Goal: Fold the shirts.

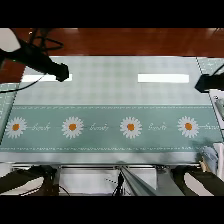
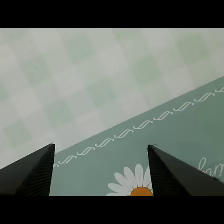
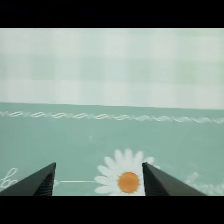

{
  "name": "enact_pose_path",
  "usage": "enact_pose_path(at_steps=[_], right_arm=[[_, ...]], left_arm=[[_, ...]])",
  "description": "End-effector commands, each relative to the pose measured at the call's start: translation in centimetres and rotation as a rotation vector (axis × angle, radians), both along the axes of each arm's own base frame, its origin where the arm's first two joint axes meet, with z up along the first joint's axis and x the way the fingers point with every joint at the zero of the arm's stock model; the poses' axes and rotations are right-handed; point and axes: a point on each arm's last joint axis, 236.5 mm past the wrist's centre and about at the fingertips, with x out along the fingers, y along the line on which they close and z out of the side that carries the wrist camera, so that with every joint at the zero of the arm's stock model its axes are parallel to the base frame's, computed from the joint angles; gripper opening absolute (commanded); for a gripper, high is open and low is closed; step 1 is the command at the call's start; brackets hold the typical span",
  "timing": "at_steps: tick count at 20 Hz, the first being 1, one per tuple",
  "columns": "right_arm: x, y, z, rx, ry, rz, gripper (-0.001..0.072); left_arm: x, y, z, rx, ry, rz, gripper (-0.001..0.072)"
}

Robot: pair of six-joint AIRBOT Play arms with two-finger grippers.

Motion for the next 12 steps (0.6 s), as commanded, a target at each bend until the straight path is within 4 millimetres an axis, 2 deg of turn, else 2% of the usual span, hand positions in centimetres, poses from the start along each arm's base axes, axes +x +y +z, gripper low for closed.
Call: enact_pose_path(at_steps=[1, 5, 12], right_arm=[[0.8, 4.4, -2.2, 0.019, 0.063, 0.113, 0.0605], [0.7, 5.4, -2.2, 0.021, 0.063, 0.141, 0.0605], [0.7, 5.3, -2.2, 0.017, 0.062, 0.140, 0.0605]], left_arm=[[-1.5, -2.4, -1.2, 0.106, 0.027, -0.064, 0.0720], [-1.9, -3.8, -1.6, 0.111, 0.036, -0.100, 0.0720], [-1.9, -4.0, -2.0, 0.114, 0.043, -0.106, 0.0720]])
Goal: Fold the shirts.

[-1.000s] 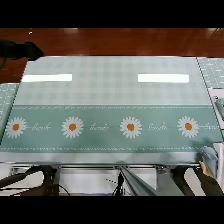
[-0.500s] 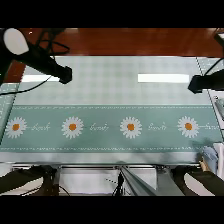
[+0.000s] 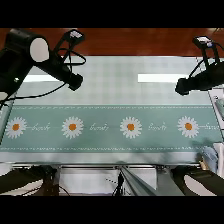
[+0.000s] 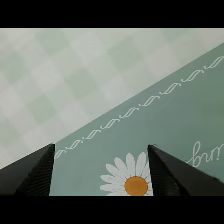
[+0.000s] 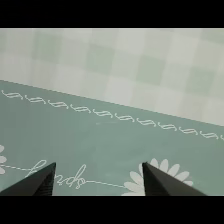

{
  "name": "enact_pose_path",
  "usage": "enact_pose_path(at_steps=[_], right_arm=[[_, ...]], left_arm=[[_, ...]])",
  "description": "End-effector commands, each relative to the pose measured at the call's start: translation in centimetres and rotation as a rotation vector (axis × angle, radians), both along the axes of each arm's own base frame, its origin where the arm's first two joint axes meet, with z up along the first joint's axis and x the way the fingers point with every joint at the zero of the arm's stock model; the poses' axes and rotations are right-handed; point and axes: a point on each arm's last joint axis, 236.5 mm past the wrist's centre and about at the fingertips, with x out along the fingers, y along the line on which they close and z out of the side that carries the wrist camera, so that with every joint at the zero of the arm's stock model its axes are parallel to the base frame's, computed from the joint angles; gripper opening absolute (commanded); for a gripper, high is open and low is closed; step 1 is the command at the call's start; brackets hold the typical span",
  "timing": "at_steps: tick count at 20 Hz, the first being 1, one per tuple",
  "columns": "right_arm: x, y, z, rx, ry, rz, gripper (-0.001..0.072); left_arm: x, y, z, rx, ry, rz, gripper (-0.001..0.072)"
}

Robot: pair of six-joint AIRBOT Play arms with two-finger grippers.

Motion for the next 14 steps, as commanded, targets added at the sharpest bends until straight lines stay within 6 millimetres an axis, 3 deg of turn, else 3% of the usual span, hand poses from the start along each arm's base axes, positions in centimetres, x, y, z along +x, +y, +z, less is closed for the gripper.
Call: enact_pose_path(at_steps=[1, 14], right_arm=[[0.0, 0.1, 0.0, -0.001, 0.000, 0.004, 0.0605], [0.0, 0.1, 0.0, -0.001, 0.000, 0.004, 0.0605]], left_arm=[[0.0, -0.1, -0.3, 0.006, 0.005, -0.004, 0.0720], [0.5, -0.3, -2.3, 0.026, 0.045, -0.004, 0.0720]])
